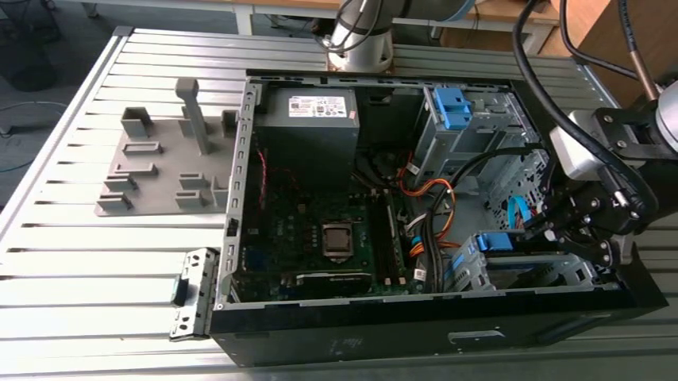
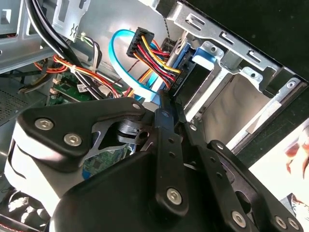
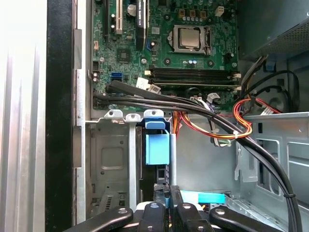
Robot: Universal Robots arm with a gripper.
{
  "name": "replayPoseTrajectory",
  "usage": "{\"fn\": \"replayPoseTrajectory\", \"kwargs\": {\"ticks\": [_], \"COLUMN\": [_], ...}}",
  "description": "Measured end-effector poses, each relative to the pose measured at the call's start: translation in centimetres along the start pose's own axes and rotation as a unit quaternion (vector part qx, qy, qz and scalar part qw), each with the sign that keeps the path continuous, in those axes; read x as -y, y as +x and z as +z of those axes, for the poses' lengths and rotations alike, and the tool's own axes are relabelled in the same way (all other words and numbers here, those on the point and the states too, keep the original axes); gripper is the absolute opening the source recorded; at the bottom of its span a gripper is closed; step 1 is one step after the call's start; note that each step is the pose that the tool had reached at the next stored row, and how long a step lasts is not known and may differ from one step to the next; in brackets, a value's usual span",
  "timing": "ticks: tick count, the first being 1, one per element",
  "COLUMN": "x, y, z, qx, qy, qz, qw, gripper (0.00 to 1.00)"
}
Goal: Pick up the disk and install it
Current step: 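Insert the second disk wire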
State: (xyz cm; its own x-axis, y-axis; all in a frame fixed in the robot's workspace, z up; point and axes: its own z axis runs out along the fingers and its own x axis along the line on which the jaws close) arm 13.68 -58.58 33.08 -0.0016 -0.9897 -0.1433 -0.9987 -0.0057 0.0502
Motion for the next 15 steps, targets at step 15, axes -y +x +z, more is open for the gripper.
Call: {"fn": "replayPoseTrajectory", "kwargs": {"ticks": [15], "x": [0.08], "y": [0.05], "z": [0.38], "qx": [0.0079], "qy": [-0.0006], "qz": [-0.001], "qw": [0.99997], "gripper": [0.16]}}
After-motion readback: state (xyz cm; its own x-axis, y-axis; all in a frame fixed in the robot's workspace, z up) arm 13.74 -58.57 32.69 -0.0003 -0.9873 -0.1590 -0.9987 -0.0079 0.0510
